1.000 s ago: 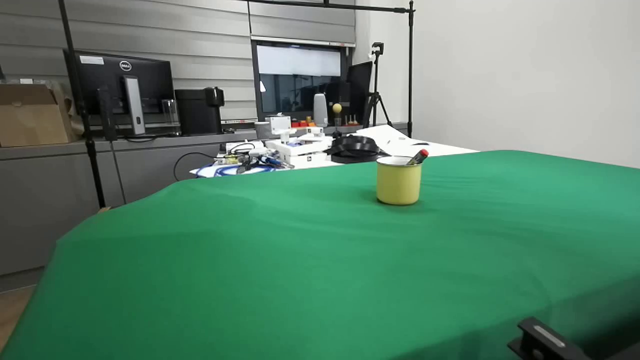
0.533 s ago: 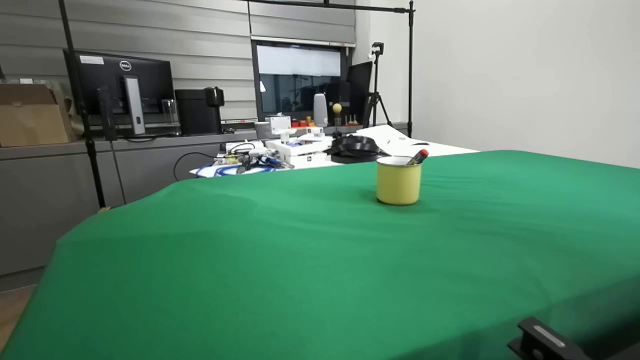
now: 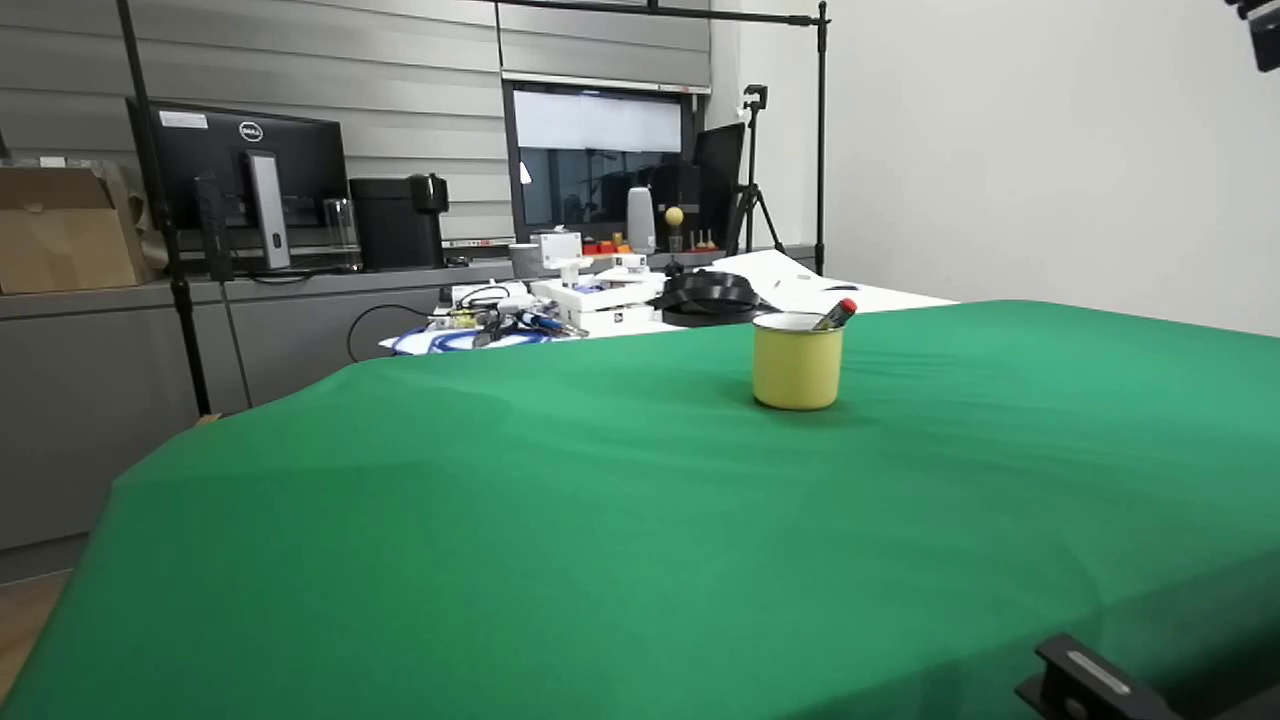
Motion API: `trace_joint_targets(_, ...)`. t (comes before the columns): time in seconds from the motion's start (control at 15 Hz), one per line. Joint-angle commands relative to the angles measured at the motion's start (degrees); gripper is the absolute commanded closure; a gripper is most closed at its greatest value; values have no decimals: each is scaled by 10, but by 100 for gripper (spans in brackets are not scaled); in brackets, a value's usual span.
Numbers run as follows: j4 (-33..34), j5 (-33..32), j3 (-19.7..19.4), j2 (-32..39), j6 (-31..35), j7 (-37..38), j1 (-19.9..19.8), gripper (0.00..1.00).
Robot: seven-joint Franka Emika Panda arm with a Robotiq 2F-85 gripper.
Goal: Remove the marker from the cup and put it on the table
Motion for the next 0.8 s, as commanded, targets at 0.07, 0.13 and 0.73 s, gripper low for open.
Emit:
trace_joint_targets(0.07, 99, -18, 58, 97, -36, 9, 43, 0)
trace_joint_targets(0.13, 120, -19, 71, 120, -49, 5, 53, 0)
trace_joint_targets(0.73, 283, -62, 155, 314, -125, 19, 111, 0)
